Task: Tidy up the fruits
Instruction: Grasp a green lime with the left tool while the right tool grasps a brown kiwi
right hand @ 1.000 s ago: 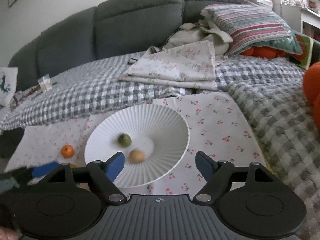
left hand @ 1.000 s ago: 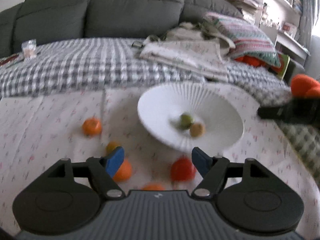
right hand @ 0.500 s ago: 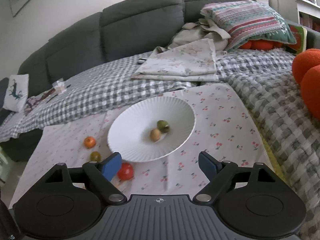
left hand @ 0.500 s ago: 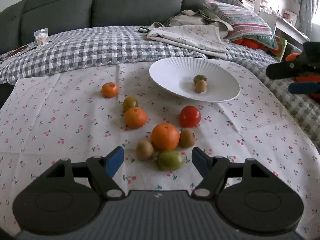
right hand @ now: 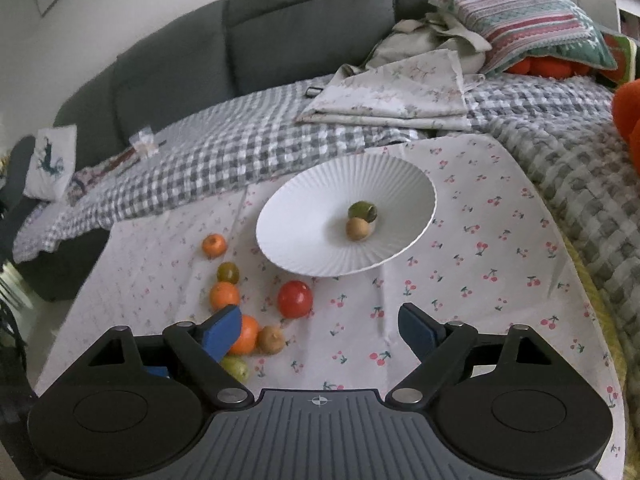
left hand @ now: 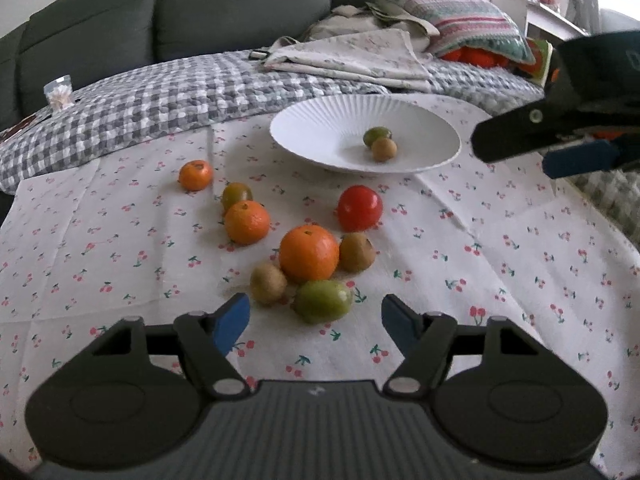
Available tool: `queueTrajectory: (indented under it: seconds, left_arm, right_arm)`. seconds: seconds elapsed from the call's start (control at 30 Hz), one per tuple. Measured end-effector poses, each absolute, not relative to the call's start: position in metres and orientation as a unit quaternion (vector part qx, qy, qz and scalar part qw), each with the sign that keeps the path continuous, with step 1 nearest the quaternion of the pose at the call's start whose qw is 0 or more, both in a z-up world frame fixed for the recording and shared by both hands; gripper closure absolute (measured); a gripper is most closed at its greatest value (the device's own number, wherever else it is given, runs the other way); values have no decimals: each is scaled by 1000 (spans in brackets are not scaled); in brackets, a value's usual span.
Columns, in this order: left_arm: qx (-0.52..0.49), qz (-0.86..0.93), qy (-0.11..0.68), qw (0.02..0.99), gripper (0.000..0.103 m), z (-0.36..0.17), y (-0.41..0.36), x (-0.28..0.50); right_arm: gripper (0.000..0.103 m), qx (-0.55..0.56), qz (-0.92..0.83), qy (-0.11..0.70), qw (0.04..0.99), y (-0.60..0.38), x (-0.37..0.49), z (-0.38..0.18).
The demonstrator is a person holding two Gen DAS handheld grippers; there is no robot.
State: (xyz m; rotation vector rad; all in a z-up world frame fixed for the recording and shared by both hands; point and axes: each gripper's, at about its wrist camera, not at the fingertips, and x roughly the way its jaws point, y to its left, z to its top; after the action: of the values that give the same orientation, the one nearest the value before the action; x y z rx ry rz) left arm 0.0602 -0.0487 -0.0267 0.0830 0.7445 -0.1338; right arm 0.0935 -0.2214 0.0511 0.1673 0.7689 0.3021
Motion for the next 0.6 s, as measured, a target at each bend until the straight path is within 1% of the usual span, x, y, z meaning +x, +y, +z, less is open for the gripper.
queueTrajectory:
  seconds: [0.07, 0.13, 0.17, 0.2, 0.23, 0.33, 0.47, 0.6]
  left_arm:
    - [43, -66, 367, 927, 42, -30, -51, 63]
    - [42, -65, 372, 925, 55, -34, -52, 67]
    - [41, -65, 375, 924, 58, -36, -52, 69]
    - [37, -64, 379, 922, 65, -38, -51, 71]
    - [34, -65, 382, 921, 68, -40, -50, 72]
    - [27, -70, 380, 922, 70, -42, -48, 74]
    - [28, -69, 381, 921, 71, -39, -48, 73]
    - [15, -71, 372, 925, 71, -24, -40, 67]
  right_arm:
    - [16, 77, 147, 378, 911, -220, 95, 47]
    - [16, 75, 147, 384, 908, -219, 98, 44]
    - [16, 73, 148, 386, 908, -219, 99, 42]
    - [16, 71, 147, 388, 907, -218, 100, 41]
    - [16, 69, 147, 389, 907, -218, 101, 39]
    - [16, 66, 145, 394, 905, -219, 104, 36]
    - [16, 64, 139, 402, 903, -222, 109, 30]
    - [16, 69, 136, 411, 899, -225, 113, 25]
